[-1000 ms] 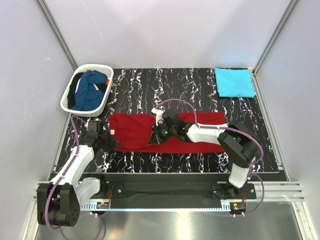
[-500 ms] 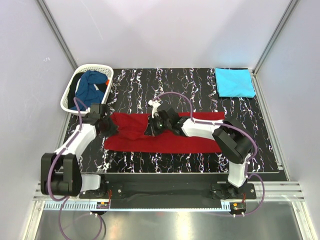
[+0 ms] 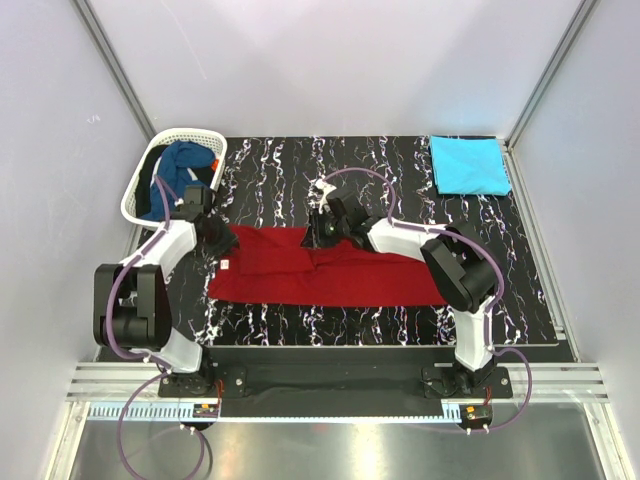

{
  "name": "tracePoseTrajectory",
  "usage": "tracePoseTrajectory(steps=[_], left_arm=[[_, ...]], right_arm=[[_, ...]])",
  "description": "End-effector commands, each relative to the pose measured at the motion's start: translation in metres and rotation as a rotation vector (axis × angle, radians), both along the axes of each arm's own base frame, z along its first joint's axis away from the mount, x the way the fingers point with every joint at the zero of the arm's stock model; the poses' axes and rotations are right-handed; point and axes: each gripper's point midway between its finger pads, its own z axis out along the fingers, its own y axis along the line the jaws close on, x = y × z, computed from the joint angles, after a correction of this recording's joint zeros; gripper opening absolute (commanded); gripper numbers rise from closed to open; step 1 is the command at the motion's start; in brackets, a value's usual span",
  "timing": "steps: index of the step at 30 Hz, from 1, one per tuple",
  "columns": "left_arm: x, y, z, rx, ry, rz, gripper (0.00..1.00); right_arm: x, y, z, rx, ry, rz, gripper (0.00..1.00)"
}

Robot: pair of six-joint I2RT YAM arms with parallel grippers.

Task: Fold and stack the t-shirts
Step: Fold the tshirt

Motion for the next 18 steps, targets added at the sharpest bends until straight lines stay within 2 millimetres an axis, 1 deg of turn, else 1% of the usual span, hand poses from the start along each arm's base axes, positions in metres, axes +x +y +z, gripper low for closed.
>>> tracePoseTrajectory(steps=[1, 2, 3, 4, 5, 6, 7, 8, 10, 11, 12, 13, 14, 16, 17, 18], left_arm=[[0.022, 0.013, 0.035, 0.07, -0.117, -0.008, 0.39], [0.022, 0.014, 0.04, 0.089, -0.133, -0.016, 0.4], [0.02, 0.016, 0.044, 0.109, -0.146, -0.034, 0.41], [0.017, 0.013, 0.055, 0.122, -0.182, -0.055, 0.43], [0.014, 0.01, 0.058, 0.136, -0.194, -0.089, 0.44], [0.006, 0.002, 0.06, 0.139, -0.208, -0.127, 0.44], [0.001, -0.003, 0.058, 0.134, -0.208, -0.151, 0.45], [-0.01, -0.007, 0.049, 0.123, -0.186, -0.161, 0.45], [-0.019, -0.017, 0.046, 0.076, -0.201, -0.173, 0.48], [-0.03, -0.018, 0.033, 0.063, -0.177, -0.175, 0.51], [-0.033, -0.02, 0.035, 0.054, -0.201, -0.178, 0.52], [-0.034, -0.02, 0.034, 0.051, -0.215, -0.181, 0.53], [-0.039, -0.02, 0.027, 0.048, -0.205, -0.18, 0.53], [-0.042, -0.023, 0.023, 0.03, -0.197, -0.192, 0.53], [-0.044, -0.025, 0.018, 0.021, -0.182, -0.191, 0.53], [-0.046, -0.026, 0.013, 0.011, -0.167, -0.19, 0.53]], right_arm=[[0.011, 0.001, 0.032, 0.006, -0.054, -0.028, 0.31], [0.007, -0.008, 0.031, -0.029, -0.028, -0.049, 0.32], [0.012, -0.017, 0.043, -0.047, -0.046, -0.115, 0.34], [0.014, -0.026, 0.047, -0.067, -0.043, -0.164, 0.35], [0.009, -0.041, 0.044, -0.117, -0.01, -0.213, 0.36], [0.014, -0.059, 0.054, -0.133, -0.007, -0.324, 0.37], [0.018, -0.077, 0.054, -0.145, 0.019, -0.395, 0.38], [0.01, -0.097, 0.055, -0.148, 0.08, -0.479, 0.38], [0.006, -0.12, 0.054, -0.13, 0.146, -0.566, 0.39], [0.003, -0.148, 0.044, -0.143, 0.212, -0.643, 0.39], [0.0, -0.157, 0.054, -0.096, 0.242, -0.683, 0.37], [-0.003, -0.169, 0.052, -0.101, 0.263, -0.716, 0.36], [-0.006, -0.188, 0.054, -0.094, 0.265, -0.761, 0.36], [-0.009, -0.213, 0.053, -0.102, 0.265, -0.839, 0.37], [-0.012, -0.231, 0.051, -0.088, 0.285, -0.895, 0.38], [-0.015, -0.24, 0.05, -0.084, 0.3, -0.924, 0.39]])
